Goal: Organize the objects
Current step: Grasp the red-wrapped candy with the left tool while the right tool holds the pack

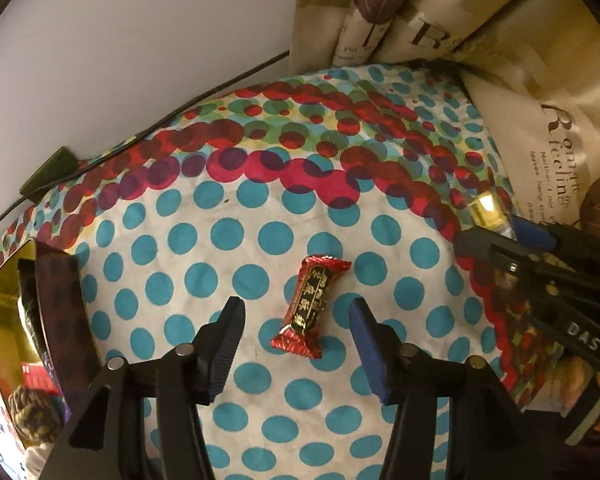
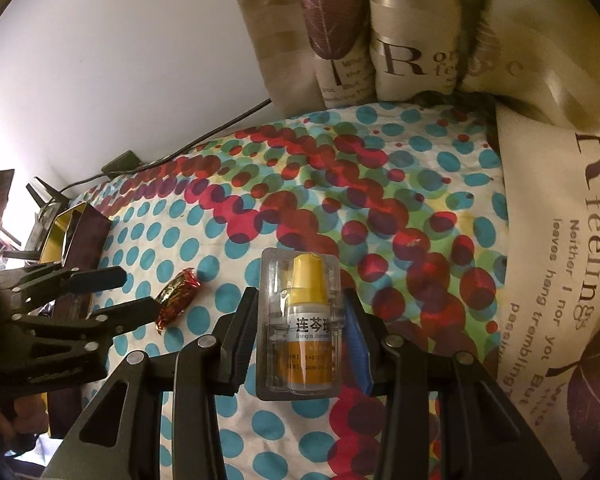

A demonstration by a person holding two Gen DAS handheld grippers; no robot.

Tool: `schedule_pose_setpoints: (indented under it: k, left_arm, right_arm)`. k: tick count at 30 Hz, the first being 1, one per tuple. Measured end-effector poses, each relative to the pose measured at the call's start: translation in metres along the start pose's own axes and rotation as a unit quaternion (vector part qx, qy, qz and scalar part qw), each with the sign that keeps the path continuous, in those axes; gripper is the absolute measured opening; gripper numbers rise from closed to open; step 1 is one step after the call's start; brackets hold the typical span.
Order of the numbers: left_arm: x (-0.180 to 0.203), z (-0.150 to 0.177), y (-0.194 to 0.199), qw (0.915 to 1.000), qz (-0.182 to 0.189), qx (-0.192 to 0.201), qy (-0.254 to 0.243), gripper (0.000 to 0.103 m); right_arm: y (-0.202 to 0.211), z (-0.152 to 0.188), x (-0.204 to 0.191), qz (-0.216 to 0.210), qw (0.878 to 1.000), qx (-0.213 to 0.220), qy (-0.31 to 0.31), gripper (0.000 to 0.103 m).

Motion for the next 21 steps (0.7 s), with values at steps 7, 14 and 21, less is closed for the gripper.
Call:
schedule_pose_setpoints:
  k: [7, 14, 21]
  left_arm:
    - [0.001, -0.007, -0.014, 0.9999, 0.001, -0.012, -0.008, 0.055]
    - [0.001, -0.006, -0.026, 0.9995, -0.004, -0.019, -0.024, 0.055]
    - [0.004, -0.011, -0.032, 0.9992, -0.001, -0.022, -0.033, 0.055]
  right_arm:
    - [0.0, 0.003, 0.008, -0.003, 1.0, 0.001, -0.012, 0.039]
    - [0.002, 0.002, 0.012, -0.007, 1.0, 0.004, -0.021, 0.039]
    - [0.001, 0.0, 0.016, -0.01, 1.0, 0.005, -0.029, 0.039]
Point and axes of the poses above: each gripper's, at about its wrist camera, not at the fingertips, and y roughly against the way its jaws point, x to its right, z to its underside, the point moved 5 cm from there along -y, roughly the way its jaws point, and after that the axes turned 11 degrees about -z, right-handed, at the moved point
